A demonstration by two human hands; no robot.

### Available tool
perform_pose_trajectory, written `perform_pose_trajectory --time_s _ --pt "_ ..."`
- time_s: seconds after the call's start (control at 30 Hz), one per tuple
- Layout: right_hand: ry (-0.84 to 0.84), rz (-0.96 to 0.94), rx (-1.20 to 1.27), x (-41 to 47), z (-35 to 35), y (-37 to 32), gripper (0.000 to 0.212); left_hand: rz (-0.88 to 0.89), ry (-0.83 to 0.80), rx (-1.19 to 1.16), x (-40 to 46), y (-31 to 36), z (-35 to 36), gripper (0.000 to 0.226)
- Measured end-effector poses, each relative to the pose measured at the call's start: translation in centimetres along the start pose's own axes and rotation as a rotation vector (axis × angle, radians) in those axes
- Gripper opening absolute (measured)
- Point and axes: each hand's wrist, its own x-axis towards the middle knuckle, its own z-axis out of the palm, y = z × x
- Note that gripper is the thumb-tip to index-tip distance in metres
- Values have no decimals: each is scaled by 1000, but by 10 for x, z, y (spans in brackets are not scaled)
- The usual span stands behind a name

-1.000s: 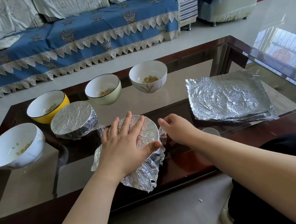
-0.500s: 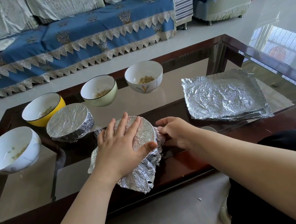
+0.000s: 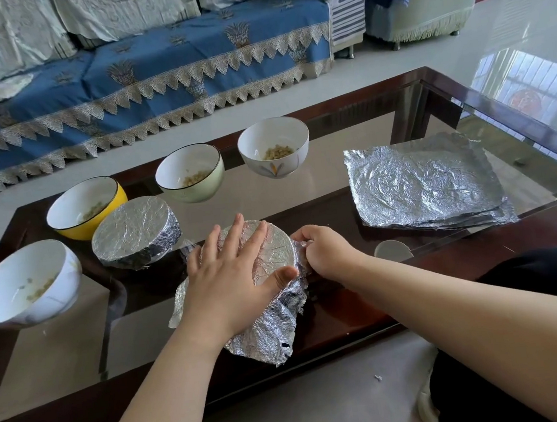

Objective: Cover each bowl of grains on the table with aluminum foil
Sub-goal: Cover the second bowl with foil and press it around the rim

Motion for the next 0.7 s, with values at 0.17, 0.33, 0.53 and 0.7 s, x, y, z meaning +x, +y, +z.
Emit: perform_pose_trajectory --time_s 0.17,0.33,0.53,0.7 --pt "208 -213 -64 -8 3 3 34 0 2 4 0 0 1 108" --pt "119 -295 157 -18 11 2 30 -3 10 1 1 1 2 107" --pt "46 -147 498 -18 20 5 26 4 8 5 0 -1 2 103" --pt "40 30 739 -15 27 6 16 0 13 13 0 0 2 102"
